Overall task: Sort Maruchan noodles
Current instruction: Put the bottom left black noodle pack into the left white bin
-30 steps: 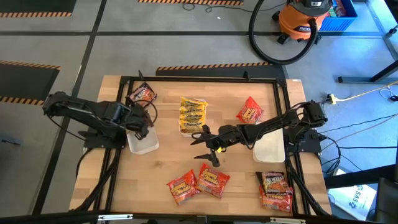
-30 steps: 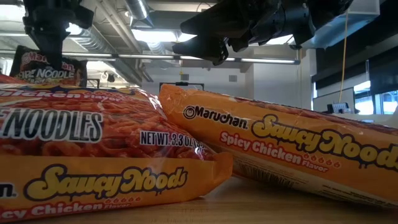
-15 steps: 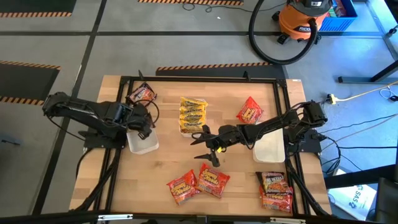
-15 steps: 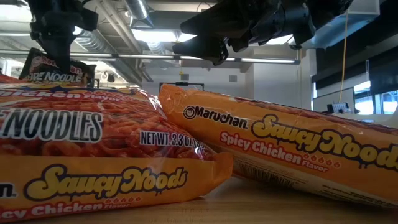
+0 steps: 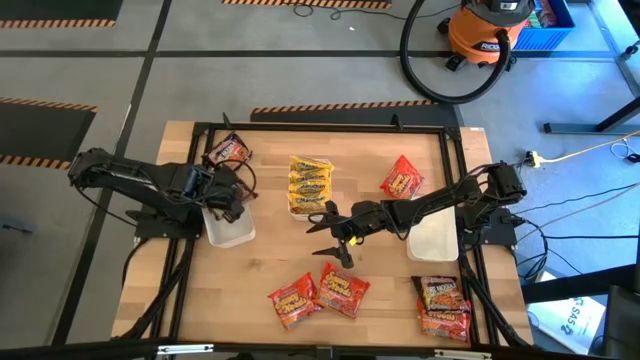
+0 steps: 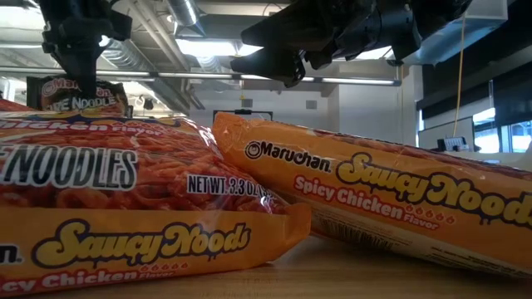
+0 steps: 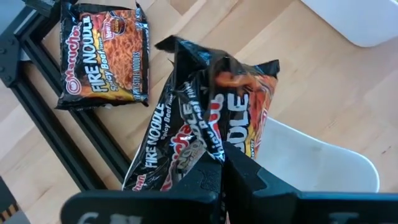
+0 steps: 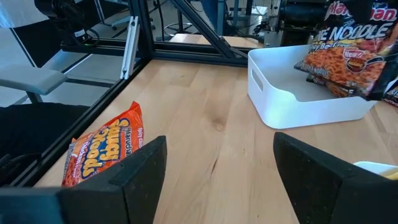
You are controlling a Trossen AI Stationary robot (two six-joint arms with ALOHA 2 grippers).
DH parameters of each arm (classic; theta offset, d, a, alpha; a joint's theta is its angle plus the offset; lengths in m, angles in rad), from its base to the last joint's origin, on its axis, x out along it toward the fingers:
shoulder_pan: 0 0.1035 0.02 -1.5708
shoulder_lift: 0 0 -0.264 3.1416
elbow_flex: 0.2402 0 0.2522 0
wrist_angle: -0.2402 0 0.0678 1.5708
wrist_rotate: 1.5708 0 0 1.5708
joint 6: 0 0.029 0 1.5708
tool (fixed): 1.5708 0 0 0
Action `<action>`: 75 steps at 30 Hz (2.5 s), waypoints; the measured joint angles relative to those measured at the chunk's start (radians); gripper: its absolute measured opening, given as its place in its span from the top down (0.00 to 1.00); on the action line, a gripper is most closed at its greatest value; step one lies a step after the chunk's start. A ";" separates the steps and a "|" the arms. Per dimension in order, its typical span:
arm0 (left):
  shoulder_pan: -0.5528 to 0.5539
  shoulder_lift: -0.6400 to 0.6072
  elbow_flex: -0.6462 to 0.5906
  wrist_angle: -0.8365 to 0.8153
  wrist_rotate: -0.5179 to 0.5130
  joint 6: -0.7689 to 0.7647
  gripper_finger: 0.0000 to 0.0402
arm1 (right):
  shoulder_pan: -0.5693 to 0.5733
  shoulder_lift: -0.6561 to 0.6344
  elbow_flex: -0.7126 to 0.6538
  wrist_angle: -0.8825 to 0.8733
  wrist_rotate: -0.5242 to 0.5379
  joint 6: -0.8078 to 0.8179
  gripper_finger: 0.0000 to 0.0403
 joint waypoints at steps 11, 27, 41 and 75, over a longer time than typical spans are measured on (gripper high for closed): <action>0.000 -0.010 0.000 -0.083 0.034 0.035 1.00 | 0.000 0.000 0.000 0.000 0.000 0.000 0.33; 0.000 -0.005 0.000 -0.093 0.035 0.098 1.00 | 0.000 0.000 0.000 0.000 0.000 0.000 0.33; 0.000 0.027 -0.049 -0.071 0.062 0.156 1.00 | 0.000 0.000 0.000 0.000 0.000 0.000 0.33; -0.121 0.058 0.096 -0.047 0.045 0.209 1.00 | -0.022 0.079 0.156 -0.075 0.192 0.023 0.33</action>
